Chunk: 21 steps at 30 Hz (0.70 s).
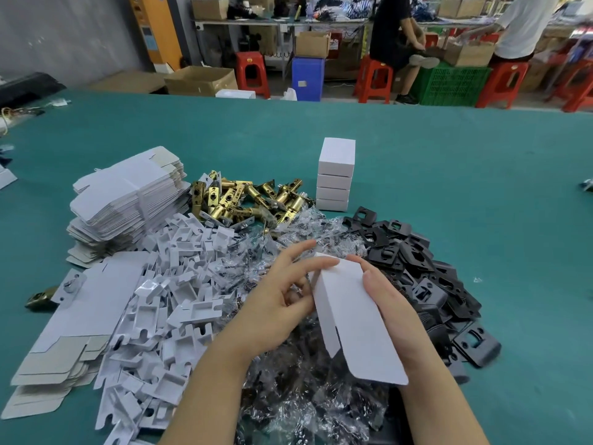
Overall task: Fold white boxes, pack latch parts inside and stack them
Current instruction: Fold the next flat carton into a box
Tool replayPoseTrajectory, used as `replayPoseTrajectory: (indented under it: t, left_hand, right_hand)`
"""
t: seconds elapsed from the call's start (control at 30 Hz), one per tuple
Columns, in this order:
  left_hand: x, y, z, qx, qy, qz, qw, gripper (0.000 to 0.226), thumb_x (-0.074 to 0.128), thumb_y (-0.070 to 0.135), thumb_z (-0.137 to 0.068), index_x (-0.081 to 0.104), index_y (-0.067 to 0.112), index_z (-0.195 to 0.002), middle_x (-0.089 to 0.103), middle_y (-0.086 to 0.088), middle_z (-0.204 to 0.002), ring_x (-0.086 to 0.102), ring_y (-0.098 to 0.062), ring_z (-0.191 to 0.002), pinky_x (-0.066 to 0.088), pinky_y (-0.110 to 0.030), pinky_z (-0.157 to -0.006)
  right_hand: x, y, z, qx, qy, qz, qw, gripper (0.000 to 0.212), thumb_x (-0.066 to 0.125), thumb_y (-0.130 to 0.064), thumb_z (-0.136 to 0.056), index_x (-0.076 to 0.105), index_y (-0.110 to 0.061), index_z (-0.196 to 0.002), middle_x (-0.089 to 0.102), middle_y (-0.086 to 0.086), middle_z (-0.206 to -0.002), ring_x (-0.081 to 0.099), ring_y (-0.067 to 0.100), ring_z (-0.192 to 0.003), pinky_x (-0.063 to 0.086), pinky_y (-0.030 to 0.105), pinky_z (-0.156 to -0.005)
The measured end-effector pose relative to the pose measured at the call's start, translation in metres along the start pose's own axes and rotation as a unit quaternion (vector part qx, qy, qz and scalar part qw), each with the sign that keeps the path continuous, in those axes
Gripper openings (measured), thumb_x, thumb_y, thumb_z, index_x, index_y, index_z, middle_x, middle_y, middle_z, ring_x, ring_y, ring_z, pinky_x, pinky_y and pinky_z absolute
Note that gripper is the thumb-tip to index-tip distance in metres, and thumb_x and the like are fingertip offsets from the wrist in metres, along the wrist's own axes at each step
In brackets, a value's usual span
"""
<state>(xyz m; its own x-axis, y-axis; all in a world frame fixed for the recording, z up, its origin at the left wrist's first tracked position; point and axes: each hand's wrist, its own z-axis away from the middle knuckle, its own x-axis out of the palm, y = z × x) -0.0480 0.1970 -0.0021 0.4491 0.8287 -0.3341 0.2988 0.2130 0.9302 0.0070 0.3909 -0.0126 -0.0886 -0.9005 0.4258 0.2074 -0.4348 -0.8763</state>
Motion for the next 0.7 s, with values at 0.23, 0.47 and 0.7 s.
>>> replayPoseTrajectory:
  t: [0.23,0.47,0.7]
  left_hand:
    - [-0.003,0.003,-0.002,-0.063,0.091,0.108,0.988,0.030,0.078,0.051,-0.075,0.071,0.057,-0.104,0.071,-0.009,-0.108,0.069,-0.029,-0.089,0.062,-0.038,-0.074]
    - [-0.005,-0.003,0.000,-0.113,-0.068,0.054,0.990,0.031,0.071,0.041,-0.089,0.068,0.055,-0.116,0.075,0.008,-0.111,0.071,-0.019,-0.102,0.060,-0.040,-0.092]
    - [-0.001,-0.004,-0.002,-0.120,-0.011,0.059,0.991,0.036,0.071,0.061,-0.078,0.073,0.041,-0.109,0.062,-0.030,-0.092,0.058,-0.025,-0.075,0.052,-0.062,-0.077]
  right_hand:
    - [0.006,0.005,-0.002,-0.073,0.026,0.005,0.997,0.059,0.070,-0.057,-0.082,0.066,-0.029,-0.134,0.068,0.007,-0.134,0.070,0.028,-0.114,0.060,0.034,-0.090]
    - [0.007,0.010,0.000,-0.157,0.025,0.057,0.986,0.053,0.082,-0.045,-0.082,0.064,-0.037,-0.132,0.070,0.001,-0.130,0.068,0.021,-0.118,0.060,0.031,-0.087]
    - [0.007,0.011,-0.001,-0.152,0.047,0.041,0.986,0.033,0.069,-0.025,-0.086,0.073,-0.029,-0.118,0.075,0.007,-0.119,0.073,0.025,-0.107,0.061,0.030,-0.080]
